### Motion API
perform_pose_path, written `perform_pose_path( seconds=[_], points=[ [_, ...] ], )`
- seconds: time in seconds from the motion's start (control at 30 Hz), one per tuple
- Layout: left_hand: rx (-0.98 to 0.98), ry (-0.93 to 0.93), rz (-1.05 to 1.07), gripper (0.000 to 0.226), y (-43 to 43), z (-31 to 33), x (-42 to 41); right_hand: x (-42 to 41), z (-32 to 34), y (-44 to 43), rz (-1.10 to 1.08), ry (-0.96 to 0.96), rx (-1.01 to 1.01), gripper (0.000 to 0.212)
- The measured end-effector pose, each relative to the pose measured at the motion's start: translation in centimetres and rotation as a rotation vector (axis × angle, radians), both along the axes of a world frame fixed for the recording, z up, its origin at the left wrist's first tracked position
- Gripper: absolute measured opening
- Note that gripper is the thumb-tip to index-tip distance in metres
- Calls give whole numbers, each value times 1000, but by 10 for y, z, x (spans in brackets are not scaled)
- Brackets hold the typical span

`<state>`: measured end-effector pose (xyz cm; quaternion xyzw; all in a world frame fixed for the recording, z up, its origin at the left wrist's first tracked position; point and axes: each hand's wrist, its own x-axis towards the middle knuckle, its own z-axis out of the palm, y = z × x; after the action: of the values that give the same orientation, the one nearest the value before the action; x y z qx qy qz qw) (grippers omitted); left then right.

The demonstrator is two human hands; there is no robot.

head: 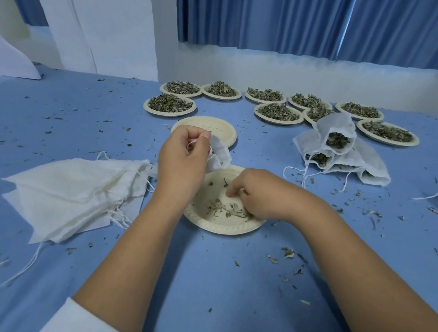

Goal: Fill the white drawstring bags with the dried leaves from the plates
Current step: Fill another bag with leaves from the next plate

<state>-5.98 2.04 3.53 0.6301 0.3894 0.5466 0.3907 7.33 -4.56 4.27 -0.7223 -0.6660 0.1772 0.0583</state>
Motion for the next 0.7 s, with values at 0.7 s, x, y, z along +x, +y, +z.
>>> perform_pose_path(
  seconds=[0.7],
  points=[
    [-5, 6, -10, 12, 0, -1, 1, -14, -15, 5, 122, 205, 129, 40]
  ],
)
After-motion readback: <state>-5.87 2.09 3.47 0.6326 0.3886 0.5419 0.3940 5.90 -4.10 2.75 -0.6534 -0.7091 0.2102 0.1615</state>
